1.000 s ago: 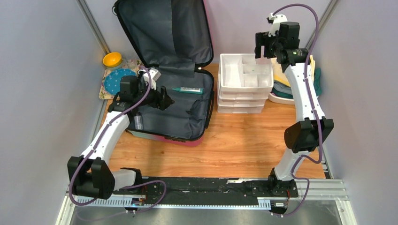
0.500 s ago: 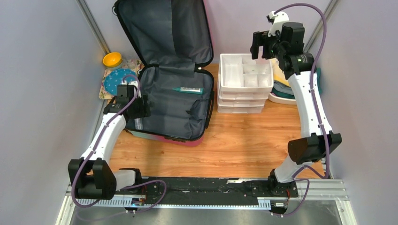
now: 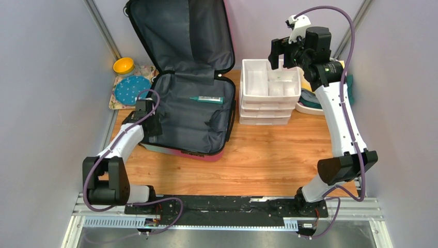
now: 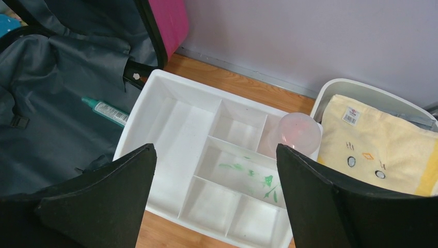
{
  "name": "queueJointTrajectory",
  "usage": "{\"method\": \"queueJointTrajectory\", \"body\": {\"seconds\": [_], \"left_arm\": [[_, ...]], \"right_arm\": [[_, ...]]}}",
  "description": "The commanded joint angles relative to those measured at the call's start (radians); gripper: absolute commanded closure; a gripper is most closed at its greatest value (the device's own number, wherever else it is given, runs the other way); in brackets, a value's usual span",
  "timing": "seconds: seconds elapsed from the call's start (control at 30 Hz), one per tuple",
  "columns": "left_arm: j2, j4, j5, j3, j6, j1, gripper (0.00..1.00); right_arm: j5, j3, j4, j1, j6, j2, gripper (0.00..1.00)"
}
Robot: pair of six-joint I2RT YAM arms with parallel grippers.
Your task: Open, take out, and arrange the luggage
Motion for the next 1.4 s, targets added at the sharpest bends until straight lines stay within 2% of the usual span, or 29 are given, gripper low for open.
{"method": "queueJointTrajectory", "body": {"seconds": [0.0, 0.23, 0.3, 0.47, 0.6, 0.7, 0.73, 0.77, 0.83, 0.87, 0.9, 0.93, 0.97, 1.07, 1.1, 1.2, 1.37], "left_arm": [[0.014, 0.155, -0.036, -0.076, 0.008, 0.009, 0.39], [0.050, 0.350, 0.018, -0.184, 0.046, 0.009, 0.28], [0.054, 0.417, 0.063, -0.207, 0.071, 0.009, 0.30], [0.029, 0.527, 0.226, -0.288, 0.157, 0.009, 0.39], [-0.067, 0.602, 0.381, -0.317, 0.203, 0.007, 0.44], [-0.161, 0.616, 0.497, -0.317, 0.246, 0.007, 0.57], [-0.179, 0.611, 0.534, -0.304, 0.247, 0.007, 0.67], [-0.196, 0.603, 0.629, -0.293, 0.290, 0.007, 0.70], [-0.227, 0.594, 0.750, -0.256, 0.303, 0.009, 0.74], [-0.235, 0.603, 0.860, -0.247, 0.286, 0.006, 0.75], [-0.242, 0.641, 0.913, -0.239, 0.271, 0.001, 0.75], [-0.245, 0.666, 0.999, -0.227, 0.254, -0.005, 0.75], [-0.249, 0.692, 1.025, -0.219, 0.225, -0.033, 0.75], [-0.252, 0.769, 1.070, -0.175, 0.150, -0.080, 0.75], [-0.253, 0.837, 1.079, -0.169, 0.123, -0.108, 0.75], [-0.242, 0.901, 1.087, -0.121, 0.065, -0.168, 0.75], [-0.219, 0.991, 1.056, -0.048, -0.001, -0.235, 0.77]], "right_arm": [[0.000, 0.010, 0.000, -0.001, -0.026, -0.027, 0.09], [-0.010, 0.025, -0.014, -0.003, -0.025, -0.019, 0.08], [-0.014, 0.027, -0.014, -0.003, -0.022, -0.016, 0.08], [-0.040, 0.032, -0.021, -0.003, -0.015, -0.017, 0.08], [-0.056, 0.029, -0.023, -0.004, -0.011, -0.022, 0.09], [-0.121, 0.019, -0.026, -0.003, -0.014, -0.033, 0.09], [-0.178, 0.018, -0.030, -0.003, -0.014, -0.039, 0.09], [-0.213, 0.013, -0.030, -0.001, -0.009, -0.043, 0.09], [-0.325, -0.005, -0.014, -0.003, 0.015, -0.056, 0.09], [-0.368, -0.011, -0.005, -0.001, 0.029, -0.059, 0.09], [-0.413, -0.017, 0.003, -0.003, 0.041, -0.059, 0.09], [-0.510, -0.030, 0.023, -0.001, 0.069, -0.062, 0.09], [-0.549, -0.034, 0.037, 0.002, 0.089, -0.060, 0.10], [-0.632, -0.039, 0.074, 0.032, 0.175, -0.040, 0.11], [-0.646, -0.042, 0.080, 0.045, 0.189, -0.034, 0.12], [-0.656, -0.085, 0.132, 0.111, 0.254, -0.030, 0.13], [-0.610, -0.230, 0.365, 0.203, 0.443, -0.054, 0.12]]}}
